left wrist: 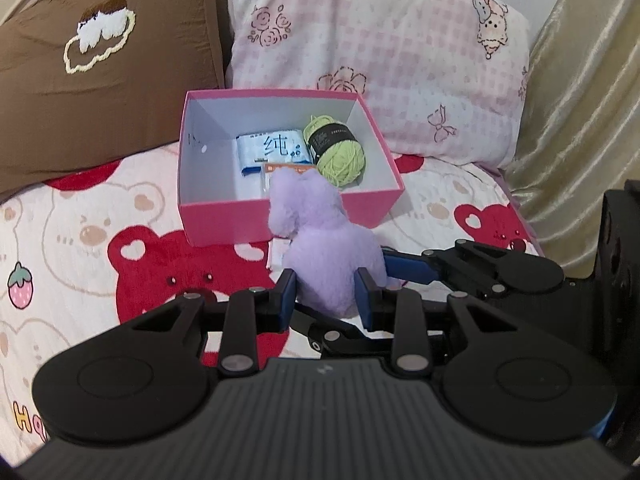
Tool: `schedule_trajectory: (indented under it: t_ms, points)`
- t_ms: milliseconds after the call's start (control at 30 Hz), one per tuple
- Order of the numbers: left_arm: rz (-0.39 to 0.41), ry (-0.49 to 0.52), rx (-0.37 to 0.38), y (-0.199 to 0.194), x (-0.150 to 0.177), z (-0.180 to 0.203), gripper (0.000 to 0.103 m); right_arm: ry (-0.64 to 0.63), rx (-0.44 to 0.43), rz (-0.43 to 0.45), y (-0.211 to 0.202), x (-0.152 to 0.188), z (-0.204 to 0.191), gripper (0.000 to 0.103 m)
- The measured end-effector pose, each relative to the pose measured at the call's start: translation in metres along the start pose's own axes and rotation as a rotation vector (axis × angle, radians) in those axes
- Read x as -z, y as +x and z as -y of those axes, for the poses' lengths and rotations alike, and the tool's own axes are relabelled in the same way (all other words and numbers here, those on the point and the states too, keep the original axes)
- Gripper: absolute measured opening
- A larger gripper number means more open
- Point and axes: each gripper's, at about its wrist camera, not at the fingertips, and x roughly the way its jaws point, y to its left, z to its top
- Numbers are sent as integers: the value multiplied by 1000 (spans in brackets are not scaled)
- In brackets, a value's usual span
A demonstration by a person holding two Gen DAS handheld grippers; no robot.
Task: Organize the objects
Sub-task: 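Lift the purple plush toy with the left tool toward the pink box, then lower the purple plush toy into the pink box beside the wet-wipe pack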
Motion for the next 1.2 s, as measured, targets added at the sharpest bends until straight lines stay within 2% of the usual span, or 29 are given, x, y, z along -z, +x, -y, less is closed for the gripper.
schedule_trajectory:
  t_ms: [367,500,733,967,1200]
  points:
    - [-7,-47,16,9,-61,-33,30,-65,-1,1,23,-54,3,73]
    - [-10,-39,1,24,-86,-41,30,-30,-17,-7,40,-79,14,73]
    - [-31,-77,-39,73,-120,-63,30,85,-72,-78,92,-111,48,73]
    - [-38,-80,-92,128,-135,-81,29,151,-116,-89,148,-116,75,73]
    - [-70,-71,-97,179,-138,-97,29,155,-137,-123,200,-109,96,74]
